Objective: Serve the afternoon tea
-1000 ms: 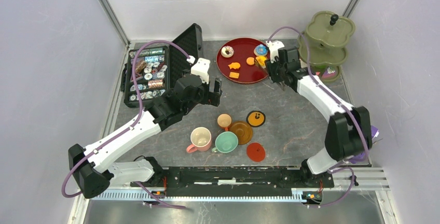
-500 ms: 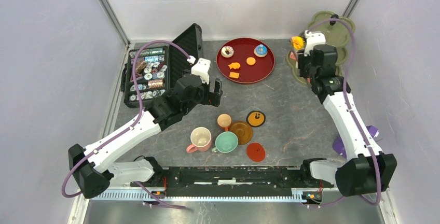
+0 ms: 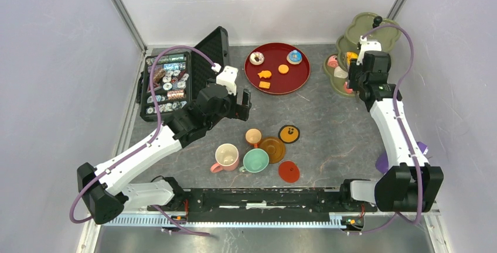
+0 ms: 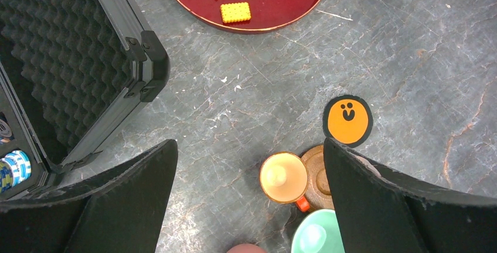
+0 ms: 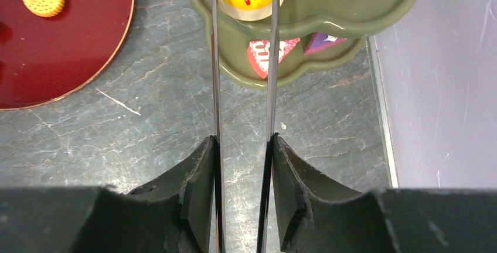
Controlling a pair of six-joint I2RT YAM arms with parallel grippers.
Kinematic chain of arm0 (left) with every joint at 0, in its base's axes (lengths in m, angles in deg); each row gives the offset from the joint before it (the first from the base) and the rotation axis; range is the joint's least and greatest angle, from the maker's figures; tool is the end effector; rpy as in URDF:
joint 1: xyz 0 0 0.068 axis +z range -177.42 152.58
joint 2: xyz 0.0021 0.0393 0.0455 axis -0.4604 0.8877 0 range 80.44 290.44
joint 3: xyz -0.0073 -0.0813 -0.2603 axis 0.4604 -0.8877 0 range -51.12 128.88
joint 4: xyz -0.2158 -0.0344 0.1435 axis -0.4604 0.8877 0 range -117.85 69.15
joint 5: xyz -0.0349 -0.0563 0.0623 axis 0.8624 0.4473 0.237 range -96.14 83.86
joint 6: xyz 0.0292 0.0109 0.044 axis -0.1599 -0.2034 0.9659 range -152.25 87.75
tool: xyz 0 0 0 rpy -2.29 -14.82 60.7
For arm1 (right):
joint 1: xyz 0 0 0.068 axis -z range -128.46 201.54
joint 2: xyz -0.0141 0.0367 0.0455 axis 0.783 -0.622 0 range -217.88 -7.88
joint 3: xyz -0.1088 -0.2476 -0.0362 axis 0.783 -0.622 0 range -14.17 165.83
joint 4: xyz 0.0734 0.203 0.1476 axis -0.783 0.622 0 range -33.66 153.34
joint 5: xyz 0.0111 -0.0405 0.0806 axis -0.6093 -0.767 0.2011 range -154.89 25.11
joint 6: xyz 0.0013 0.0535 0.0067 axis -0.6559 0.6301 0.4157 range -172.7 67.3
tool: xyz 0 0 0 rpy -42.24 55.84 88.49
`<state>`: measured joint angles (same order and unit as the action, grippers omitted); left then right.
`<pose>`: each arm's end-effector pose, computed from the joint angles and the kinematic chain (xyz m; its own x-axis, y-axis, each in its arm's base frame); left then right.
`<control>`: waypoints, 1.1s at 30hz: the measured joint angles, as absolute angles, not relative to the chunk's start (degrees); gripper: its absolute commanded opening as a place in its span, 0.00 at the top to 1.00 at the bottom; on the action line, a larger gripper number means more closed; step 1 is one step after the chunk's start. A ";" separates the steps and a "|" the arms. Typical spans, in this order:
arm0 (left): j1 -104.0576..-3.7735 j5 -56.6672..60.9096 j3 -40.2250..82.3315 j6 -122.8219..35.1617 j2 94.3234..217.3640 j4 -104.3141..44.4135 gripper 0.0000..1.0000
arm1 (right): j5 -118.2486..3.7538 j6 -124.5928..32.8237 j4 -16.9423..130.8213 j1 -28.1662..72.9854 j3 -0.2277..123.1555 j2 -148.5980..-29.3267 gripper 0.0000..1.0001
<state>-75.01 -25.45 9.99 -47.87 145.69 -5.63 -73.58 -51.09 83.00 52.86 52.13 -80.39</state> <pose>0.1804 -0.1800 0.3477 -0.4223 0.0855 -0.9024 0.3980 0.9119 -0.0998 0.2822 -0.0120 0.3392 -0.5381 0.0403 -0.8419 0.1649 0.9846 -0.0583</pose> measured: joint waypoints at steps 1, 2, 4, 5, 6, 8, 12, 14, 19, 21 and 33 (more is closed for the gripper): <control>-75.01 -25.47 9.99 -47.87 145.69 -5.65 0.00 | -74.04 -51.07 82.98 52.86 52.13 -80.87 0.60; -75.01 -25.47 9.96 -47.87 145.69 -5.63 0.00 | -74.34 -51.09 82.93 52.86 52.13 -81.35 0.59; -75.01 -25.47 9.96 -47.87 145.69 -5.63 0.00 | -74.89 -51.09 82.65 52.86 52.13 -82.27 0.54; -75.01 -25.47 9.96 -47.87 145.69 -5.63 0.00 | -75.11 -51.07 82.45 52.86 52.13 -82.60 0.52; -75.01 -25.47 9.96 -47.87 145.69 -5.63 0.00 | -75.30 -51.14 82.17 52.86 52.13 -82.91 0.50; -75.01 -25.47 9.96 -47.87 145.69 -5.63 0.00 | -75.57 -51.20 81.64 52.86 52.13 -83.36 0.46; -75.01 -25.47 9.96 -47.87 145.69 -5.63 0.00 | -75.72 -51.33 80.70 52.86 52.13 -83.69 0.42; -75.01 -25.45 9.96 -47.87 145.69 -5.65 0.00 | -75.70 -51.44 80.62 52.86 52.13 -83.69 0.42; -75.01 -25.45 9.96 -47.87 145.69 -5.63 0.00 | -75.50 -51.46 80.75 52.86 52.13 -83.34 0.42; -75.01 -25.45 9.96 -47.87 145.69 -5.65 0.00 | -75.50 -51.46 81.21 52.84 52.07 -82.25 0.43; -75.01 -25.04 9.96 -47.87 145.69 -5.65 0.00 | -65.82 -51.81 82.47 50.85 48.81 -72.20 0.43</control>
<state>-75.01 -25.04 9.96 -47.87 145.69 -5.65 -65.82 -51.81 82.47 50.85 48.81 -72.20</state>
